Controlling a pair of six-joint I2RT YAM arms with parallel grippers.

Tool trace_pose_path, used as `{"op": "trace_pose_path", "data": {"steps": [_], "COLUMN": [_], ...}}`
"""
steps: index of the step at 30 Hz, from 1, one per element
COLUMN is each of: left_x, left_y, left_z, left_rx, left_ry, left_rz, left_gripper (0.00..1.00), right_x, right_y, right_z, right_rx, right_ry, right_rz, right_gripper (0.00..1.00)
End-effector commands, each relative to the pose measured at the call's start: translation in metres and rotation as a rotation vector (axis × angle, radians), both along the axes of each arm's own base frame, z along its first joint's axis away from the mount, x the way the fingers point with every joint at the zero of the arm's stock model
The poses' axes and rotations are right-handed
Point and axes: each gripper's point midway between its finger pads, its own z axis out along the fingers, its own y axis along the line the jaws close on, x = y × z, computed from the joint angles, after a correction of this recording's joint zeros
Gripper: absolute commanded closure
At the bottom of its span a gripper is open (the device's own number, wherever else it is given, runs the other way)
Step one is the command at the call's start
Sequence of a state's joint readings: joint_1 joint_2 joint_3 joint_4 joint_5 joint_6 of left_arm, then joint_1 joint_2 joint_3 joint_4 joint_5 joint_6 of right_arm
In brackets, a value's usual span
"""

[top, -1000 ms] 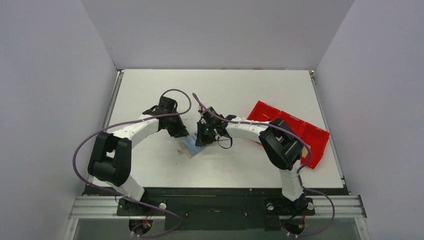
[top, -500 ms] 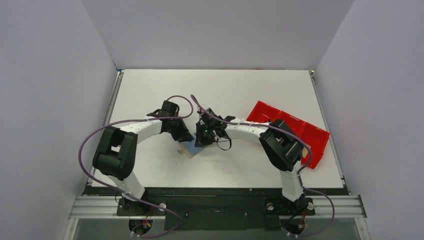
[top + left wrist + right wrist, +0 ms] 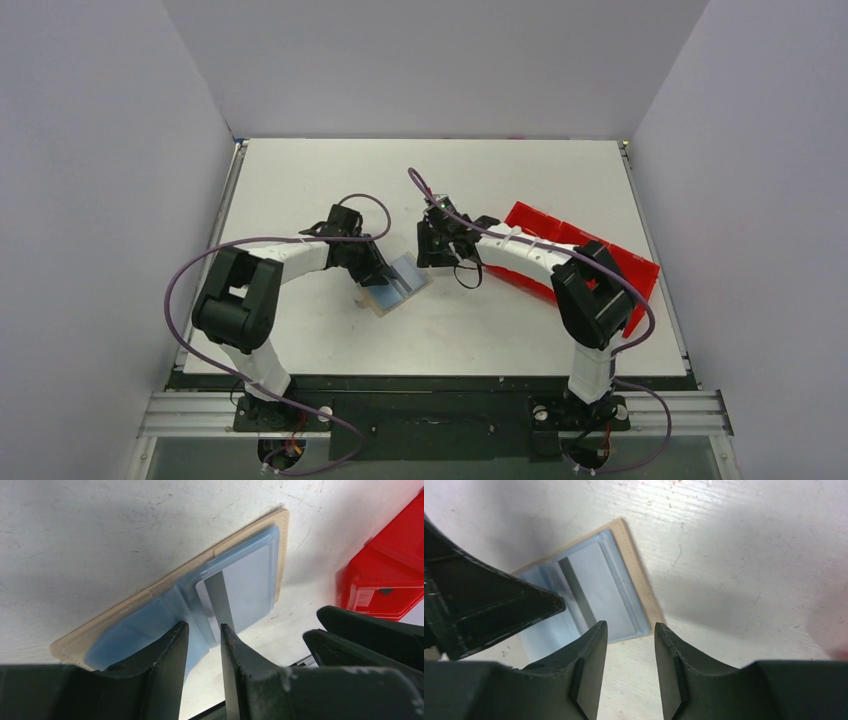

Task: Take the credit cards out of the card holder
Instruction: Remove the credit card from the card holder.

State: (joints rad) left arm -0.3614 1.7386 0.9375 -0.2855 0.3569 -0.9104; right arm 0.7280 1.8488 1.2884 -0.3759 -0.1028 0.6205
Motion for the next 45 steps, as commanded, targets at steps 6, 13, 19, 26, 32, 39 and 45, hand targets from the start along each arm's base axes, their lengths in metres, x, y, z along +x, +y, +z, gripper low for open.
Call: {"op": "trace_pose_path", "data": {"steps": [6,13,19,26,32,39,45], "left_x": [0.011,0.011,0.012,0.015,0.022,0.03,0.023], "left_y": [-0.008,-0.009,-0.01,-0.011,-0.01,-0.006,-0.004], "left_z": [0.0,-0.004,-0.006,-0.009,-0.01,-0.01,-0.009], "left_rx": [-0.033,-0.033,-0.034,-0.03,-0.031,-0.036,-0.053], "left_ry": [-0.042,-0.037,-0.036,-0.042,-0.051,-0.065,-0.063], "left_rz": [-0.012,-0.016,-0.024,-0.041,-0.052,-0.053,-0.043], "left_gripper": [0.72,0.72,0.72,0.72,0.72,0.76,0.82], "right_x": [0.008,0.003,-0.005,-0.015,-0.027,-0.038,-0.038], "right_y": [0.007,0.011,0.006,0.006,0.024,0.043,0.036], "right_z": [-0.007,-0.022,-0.035,-0.046,-0.045,-0.05,-0.06], "right_rx": [-0.086,-0.124,-0.148,-0.161,-0.119,-0.054,-0.072], "right_ry": [-0.039,-0.02,0.007,0.034,0.056,0.109,0.127], "right_rz": [0.034,0.036,0.034,0.038,0.069,0.082,0.053], "right_gripper": [0.66,0.75,0.8,0.86,0.93,0.99,1.0]}}
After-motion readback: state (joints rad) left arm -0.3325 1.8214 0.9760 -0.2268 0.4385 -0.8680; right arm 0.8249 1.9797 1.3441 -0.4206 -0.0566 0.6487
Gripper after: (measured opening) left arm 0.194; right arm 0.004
